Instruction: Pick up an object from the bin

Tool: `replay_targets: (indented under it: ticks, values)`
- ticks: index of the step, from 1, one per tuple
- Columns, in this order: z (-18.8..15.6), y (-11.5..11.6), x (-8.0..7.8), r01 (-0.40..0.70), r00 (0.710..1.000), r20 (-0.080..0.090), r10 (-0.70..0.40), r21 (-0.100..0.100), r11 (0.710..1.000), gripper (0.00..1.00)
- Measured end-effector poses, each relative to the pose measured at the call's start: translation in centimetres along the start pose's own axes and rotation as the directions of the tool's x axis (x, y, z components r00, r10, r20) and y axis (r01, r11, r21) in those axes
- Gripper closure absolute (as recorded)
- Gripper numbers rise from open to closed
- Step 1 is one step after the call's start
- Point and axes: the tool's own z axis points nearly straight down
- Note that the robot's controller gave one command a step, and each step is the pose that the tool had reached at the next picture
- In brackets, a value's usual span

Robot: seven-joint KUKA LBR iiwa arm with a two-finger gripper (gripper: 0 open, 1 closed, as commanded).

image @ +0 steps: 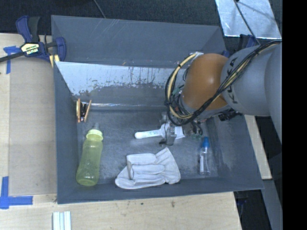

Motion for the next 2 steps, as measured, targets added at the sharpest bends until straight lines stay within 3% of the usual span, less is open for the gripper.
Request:
replay_targets:
  ticks: [1, 2]
  values:
    - [-3.4, 0.1, -0.6, 0.188, 0.982, -0.002, -0.188, 0.0, 0.982, 1.0]
    - [-3.2, -1.2, -1.3, 0.251, 0.968, 0.006, -0.251, 0.001, 0.968, 1.0]
